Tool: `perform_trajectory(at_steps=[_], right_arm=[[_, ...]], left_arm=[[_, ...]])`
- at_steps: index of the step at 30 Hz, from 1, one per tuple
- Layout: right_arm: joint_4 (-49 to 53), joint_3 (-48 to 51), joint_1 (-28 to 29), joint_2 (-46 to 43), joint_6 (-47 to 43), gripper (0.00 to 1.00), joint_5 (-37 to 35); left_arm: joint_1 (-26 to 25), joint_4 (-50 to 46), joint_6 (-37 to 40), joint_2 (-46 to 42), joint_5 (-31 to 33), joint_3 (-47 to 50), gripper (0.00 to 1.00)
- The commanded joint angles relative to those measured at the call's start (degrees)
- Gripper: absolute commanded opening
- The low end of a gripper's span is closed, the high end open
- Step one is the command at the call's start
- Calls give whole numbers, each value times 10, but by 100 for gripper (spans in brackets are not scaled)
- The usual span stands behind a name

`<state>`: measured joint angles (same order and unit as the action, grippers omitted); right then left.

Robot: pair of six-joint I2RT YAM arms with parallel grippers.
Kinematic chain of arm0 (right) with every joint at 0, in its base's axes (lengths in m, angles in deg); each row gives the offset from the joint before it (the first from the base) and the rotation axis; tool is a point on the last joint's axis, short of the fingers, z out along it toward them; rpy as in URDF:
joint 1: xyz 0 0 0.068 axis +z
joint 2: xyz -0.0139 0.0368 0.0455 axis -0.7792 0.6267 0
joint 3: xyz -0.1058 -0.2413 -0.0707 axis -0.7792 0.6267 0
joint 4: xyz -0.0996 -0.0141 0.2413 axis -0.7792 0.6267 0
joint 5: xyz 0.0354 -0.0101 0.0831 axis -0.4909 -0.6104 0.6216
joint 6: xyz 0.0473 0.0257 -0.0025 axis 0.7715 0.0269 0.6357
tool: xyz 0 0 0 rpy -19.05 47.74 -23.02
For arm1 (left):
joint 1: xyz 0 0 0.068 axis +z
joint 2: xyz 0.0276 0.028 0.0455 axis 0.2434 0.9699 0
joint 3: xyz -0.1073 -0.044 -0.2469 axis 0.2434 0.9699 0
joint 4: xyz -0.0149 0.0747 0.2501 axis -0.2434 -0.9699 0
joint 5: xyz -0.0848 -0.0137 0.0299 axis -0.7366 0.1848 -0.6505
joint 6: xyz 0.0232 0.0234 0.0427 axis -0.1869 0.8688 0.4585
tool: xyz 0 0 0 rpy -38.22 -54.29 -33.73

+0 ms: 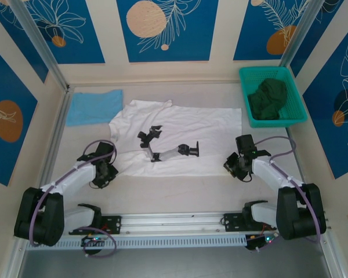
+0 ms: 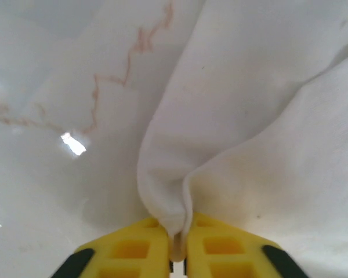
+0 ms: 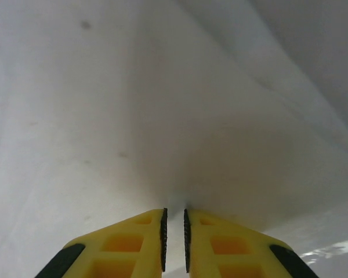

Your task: Fold and stack the t-shirts

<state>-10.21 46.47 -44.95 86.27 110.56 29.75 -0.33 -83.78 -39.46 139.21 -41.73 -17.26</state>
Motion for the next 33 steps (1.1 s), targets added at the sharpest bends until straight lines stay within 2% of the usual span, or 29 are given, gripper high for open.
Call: perform_trajectory(at_steps=[1, 11, 17, 21, 23, 25, 26, 27, 28, 31, 33], right_arm=[[57, -22, -19, 20, 37, 17, -32], [97, -6, -85, 33, 64, 17, -32], [111, 21, -87, -21, 70, 20, -25], [114, 29, -87, -91, 54, 29, -30], [91, 35, -85, -130, 27, 34, -4], [76, 33, -68, -171, 2, 39, 6], [70, 31, -55, -188, -9, 43, 4], [60, 30, -37, -209, -18, 52, 3], [48, 29, -10, -226, -28, 55, 1], [-25, 36, 81, -265, -62, 57, -2], [-70, 30, 150, -255, -86, 58, -14]], left_arm=[[2, -26, 17, 13, 67, -22, 8], [22, -74, 41, 19, 107, -29, 4], [25, -97, 24, -25, 118, -11, 6], [26, -113, 24, -51, 126, -19, 26], [27, -124, 30, -58, 124, -38, 33], [27, -128, 44, -65, 110, -65, 37], [27, -131, 48, -68, 102, -77, 39], [27, -133, 55, -70, 92, -92, 40], [27, -132, 64, -72, 78, -105, 41], [27, -105, 92, -65, 7, -128, 47], [26, -82, 96, -46, -51, -135, 50]])
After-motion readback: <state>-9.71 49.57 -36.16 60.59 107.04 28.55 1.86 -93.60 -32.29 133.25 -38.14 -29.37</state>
